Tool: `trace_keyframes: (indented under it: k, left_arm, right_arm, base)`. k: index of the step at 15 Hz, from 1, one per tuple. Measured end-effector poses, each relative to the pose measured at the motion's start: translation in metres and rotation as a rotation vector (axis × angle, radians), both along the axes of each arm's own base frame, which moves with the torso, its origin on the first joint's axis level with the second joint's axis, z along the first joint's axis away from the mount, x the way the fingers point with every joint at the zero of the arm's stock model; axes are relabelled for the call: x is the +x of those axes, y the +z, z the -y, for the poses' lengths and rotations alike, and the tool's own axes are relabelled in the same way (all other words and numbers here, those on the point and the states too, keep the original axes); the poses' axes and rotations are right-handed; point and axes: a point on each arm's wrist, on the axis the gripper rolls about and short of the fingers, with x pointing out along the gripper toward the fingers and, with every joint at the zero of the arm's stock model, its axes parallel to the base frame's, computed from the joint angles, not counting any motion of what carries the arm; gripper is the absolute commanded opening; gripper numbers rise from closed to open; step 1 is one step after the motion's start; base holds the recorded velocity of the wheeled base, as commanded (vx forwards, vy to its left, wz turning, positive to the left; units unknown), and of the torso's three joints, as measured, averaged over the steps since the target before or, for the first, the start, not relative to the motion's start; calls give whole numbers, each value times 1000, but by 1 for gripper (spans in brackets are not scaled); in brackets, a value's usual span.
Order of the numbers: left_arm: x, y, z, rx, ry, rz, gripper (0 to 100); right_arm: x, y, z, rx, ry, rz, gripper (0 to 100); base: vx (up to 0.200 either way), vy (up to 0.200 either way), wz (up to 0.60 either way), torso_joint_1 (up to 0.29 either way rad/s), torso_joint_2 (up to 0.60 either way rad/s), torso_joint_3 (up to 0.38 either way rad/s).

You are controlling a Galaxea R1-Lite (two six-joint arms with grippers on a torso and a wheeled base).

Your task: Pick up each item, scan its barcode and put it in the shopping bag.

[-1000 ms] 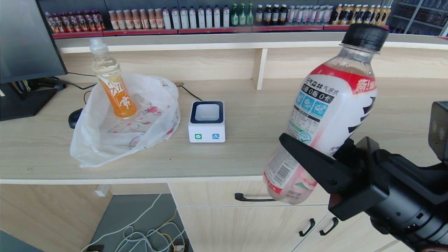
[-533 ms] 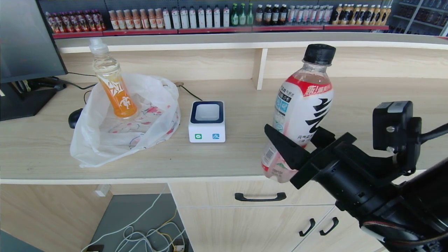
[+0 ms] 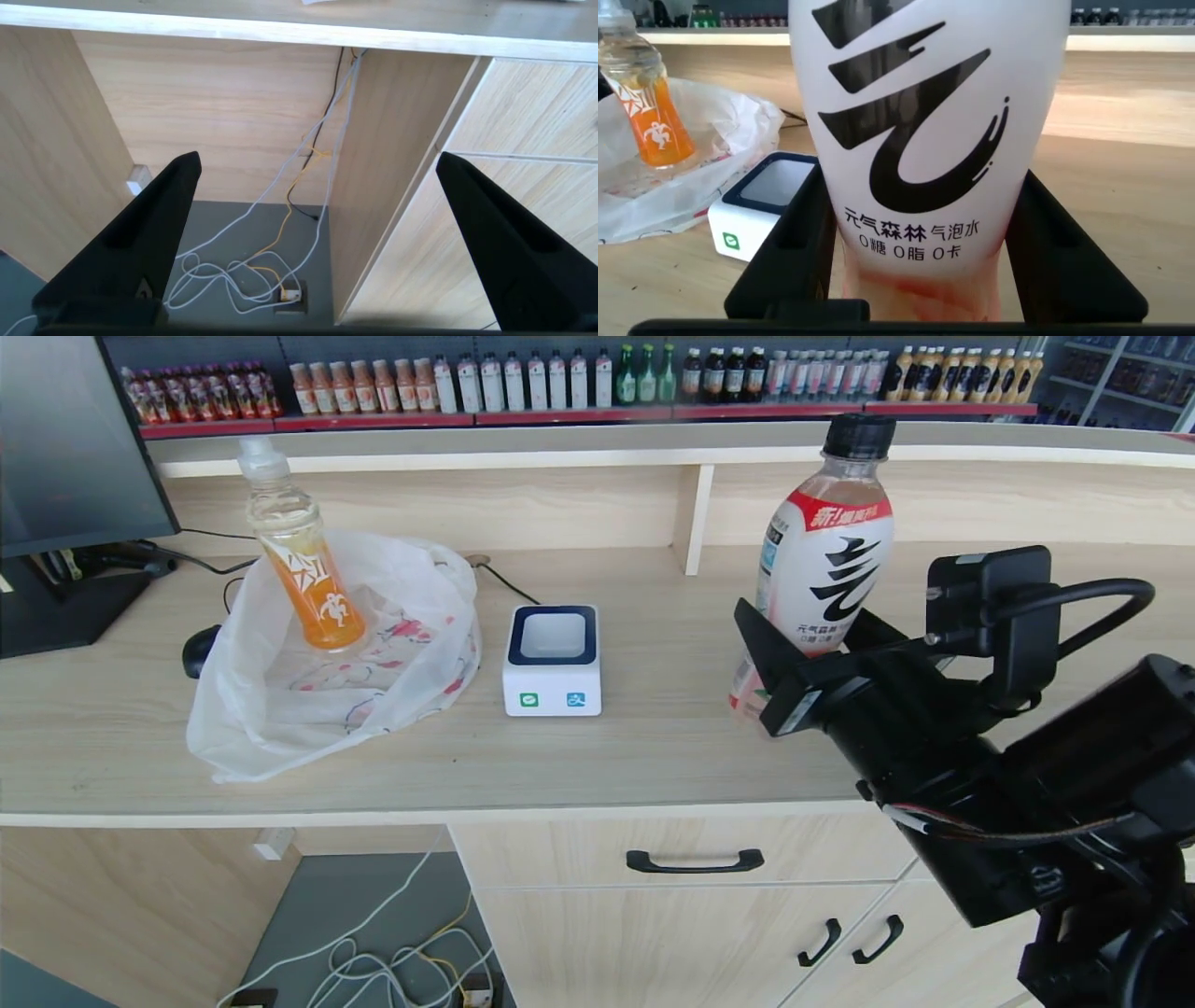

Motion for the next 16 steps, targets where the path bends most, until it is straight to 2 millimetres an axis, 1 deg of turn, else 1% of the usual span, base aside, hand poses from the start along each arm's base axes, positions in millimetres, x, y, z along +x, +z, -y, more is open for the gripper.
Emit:
trace_keyframes:
  k: [2, 5, 8, 11, 16]
  left_arm:
    - [0, 0, 0, -2, 0, 0, 100]
    - [0, 0, 0, -1, 0, 0, 100]
    - [0, 0, 0, -2, 1, 0, 100]
    - [0, 0, 0, -4, 2, -1, 100]
    - [0, 0, 0, -4, 3, -2, 100]
  right_arm:
    - [7, -1, -4, -1, -10, 2, 0]
    - [11, -4, -5, -6, -18, -6, 0]
    - [16, -5, -1, 2, -31, -11, 0]
    - [19, 1, -3, 40, -22, 0, 0]
    - [19, 2, -3, 56, -18, 0, 0]
  base:
    - [0, 0, 0, 0, 0, 0]
    - [0, 200, 0, 2, 7, 1]
    - [0, 200, 0, 2, -7, 5]
    - [0, 200, 0, 15, 2, -1]
    - [0, 200, 0, 1, 2, 2]
